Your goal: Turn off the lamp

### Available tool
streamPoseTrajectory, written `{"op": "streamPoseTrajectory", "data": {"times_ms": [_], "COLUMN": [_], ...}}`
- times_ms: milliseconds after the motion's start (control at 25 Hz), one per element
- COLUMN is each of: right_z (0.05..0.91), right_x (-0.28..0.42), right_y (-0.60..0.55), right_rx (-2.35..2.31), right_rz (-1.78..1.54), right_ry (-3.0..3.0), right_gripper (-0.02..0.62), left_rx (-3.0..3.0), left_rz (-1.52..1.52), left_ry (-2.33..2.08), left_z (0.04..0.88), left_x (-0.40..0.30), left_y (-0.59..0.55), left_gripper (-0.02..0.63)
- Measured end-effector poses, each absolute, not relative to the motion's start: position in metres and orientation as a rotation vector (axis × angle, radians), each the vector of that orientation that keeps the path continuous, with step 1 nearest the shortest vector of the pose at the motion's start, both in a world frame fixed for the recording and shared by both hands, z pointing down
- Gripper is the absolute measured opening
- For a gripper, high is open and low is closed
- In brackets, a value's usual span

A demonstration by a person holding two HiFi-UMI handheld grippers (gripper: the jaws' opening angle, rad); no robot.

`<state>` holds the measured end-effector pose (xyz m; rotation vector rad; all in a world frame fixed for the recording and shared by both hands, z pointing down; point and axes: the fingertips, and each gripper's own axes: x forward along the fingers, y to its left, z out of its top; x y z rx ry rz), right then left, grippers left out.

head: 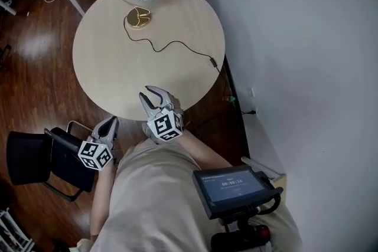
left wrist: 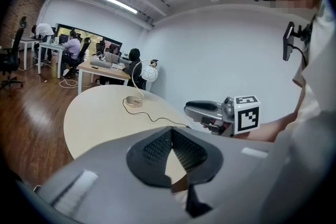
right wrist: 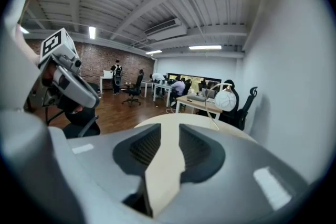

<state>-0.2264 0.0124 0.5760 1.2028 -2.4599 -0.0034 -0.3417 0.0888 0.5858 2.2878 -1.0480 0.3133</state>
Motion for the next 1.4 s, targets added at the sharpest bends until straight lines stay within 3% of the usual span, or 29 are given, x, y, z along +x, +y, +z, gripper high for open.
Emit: {"op": "streamPoseTrajectory", "data": {"times_ms": [440,640,1400], "right_z": [0.604,0.618,0.600], "right_x": [-0.210,-0.200,-0.186], "right_y": [0.049,0.052,0.034], "right_rx": [1.100,1.079,1.440], "right_rz": [0.063,0.069,0.151], "right_ry": [-2.464,-2.428,-2.190], "right_gripper": [0.037,-0.005,-0.006], "left_rx": [2.324,2.266,2.380], "left_rz": [0.374,0.355,0.414], "left_ry": [-1.054,-1.143,-0.906], "left_z": [0.569,0.580,0.575], "left_x": [-0.313,-0.342,-0.388], "left_y": [0.091,0.091,0.073], "left_gripper": [-0.003,-0.003,-0.003]}}
